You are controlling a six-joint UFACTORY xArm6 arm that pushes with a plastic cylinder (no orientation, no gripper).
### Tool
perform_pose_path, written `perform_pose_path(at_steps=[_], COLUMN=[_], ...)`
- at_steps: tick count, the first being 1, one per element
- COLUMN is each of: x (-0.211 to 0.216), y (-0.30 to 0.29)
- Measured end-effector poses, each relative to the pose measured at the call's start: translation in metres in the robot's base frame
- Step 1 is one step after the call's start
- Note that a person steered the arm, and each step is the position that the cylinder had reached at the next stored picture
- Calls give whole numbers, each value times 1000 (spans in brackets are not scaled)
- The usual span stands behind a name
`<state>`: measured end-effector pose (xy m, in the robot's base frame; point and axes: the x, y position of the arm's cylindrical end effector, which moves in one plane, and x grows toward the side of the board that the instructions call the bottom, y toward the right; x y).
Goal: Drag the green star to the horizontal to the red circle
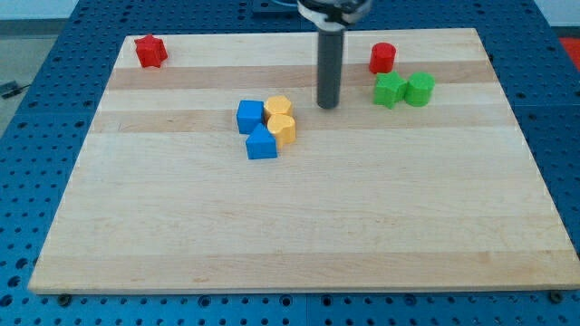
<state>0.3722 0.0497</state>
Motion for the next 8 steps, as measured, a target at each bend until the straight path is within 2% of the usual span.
perform_pose_path(at_steps=[1,2,3,4,6,8], x=[44,64,57,29,-24,-47], y=[51,110,137,139,93,31])
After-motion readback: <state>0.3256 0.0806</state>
